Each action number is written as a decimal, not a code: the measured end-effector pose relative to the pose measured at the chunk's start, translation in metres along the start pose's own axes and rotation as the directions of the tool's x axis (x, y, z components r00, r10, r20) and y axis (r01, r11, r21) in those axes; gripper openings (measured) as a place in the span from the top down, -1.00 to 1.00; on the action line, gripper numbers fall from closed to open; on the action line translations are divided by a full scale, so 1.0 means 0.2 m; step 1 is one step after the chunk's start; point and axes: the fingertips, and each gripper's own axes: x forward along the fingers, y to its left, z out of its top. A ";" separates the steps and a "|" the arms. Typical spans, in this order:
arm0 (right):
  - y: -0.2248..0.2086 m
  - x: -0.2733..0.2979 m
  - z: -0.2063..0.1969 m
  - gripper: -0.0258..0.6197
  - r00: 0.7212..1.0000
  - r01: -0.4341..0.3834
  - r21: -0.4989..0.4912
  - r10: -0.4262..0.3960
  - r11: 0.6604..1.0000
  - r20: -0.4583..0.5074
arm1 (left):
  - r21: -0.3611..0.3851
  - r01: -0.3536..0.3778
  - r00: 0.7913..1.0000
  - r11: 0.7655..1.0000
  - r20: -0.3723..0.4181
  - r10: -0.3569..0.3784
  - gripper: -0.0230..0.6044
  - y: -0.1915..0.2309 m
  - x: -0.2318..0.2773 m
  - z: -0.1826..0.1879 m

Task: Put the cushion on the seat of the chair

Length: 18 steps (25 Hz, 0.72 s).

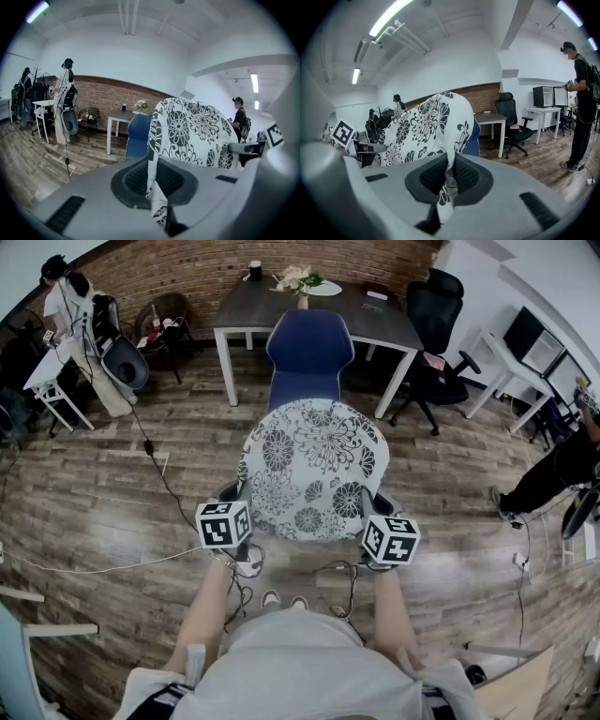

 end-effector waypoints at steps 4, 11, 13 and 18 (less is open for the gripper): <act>0.00 0.01 0.01 0.85 1.000 0.002 -0.007 -0.002 1.000 -0.005 | 0.002 0.002 1.000 1.000 -0.006 -0.002 0.88 0.00 0.00 0.00; -0.01 0.02 -0.01 0.83 1.000 -0.001 0.037 0.002 0.999 -0.012 | 0.006 0.012 1.000 1.000 -0.013 -0.012 0.88 0.00 0.02 0.00; -0.01 0.02 -0.02 0.83 1.000 0.004 0.037 -0.004 0.999 -0.017 | 0.007 0.017 1.000 1.000 -0.014 -0.017 0.88 0.01 0.03 0.00; 0.05 0.04 -0.06 0.83 1.000 0.011 0.052 -0.010 0.999 -0.024 | 0.006 0.031 0.999 1.000 -0.018 -0.031 0.88 0.08 0.02 -0.03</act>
